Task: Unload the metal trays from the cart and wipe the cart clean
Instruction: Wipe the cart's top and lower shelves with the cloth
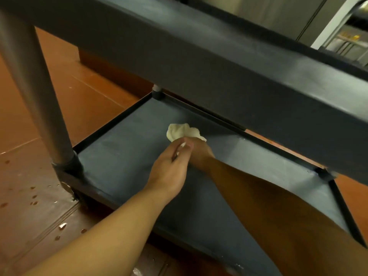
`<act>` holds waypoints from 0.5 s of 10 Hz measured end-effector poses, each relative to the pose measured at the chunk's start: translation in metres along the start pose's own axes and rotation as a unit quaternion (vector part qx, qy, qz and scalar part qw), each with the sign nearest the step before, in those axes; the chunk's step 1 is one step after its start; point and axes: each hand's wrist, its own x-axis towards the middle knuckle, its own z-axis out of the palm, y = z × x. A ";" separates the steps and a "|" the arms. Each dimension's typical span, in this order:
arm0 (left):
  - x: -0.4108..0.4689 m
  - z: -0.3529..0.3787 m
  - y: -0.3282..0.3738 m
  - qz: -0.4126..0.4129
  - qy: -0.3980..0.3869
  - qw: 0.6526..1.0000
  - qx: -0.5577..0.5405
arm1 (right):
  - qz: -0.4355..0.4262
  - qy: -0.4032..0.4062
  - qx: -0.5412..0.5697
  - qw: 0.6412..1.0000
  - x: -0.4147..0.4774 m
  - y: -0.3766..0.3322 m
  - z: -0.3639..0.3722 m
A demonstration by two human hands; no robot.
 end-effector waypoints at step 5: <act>-0.020 -0.052 -0.022 -0.030 0.072 0.997 0.030 | -0.029 -0.027 0.106 0.994 -0.120 -0.102 0.005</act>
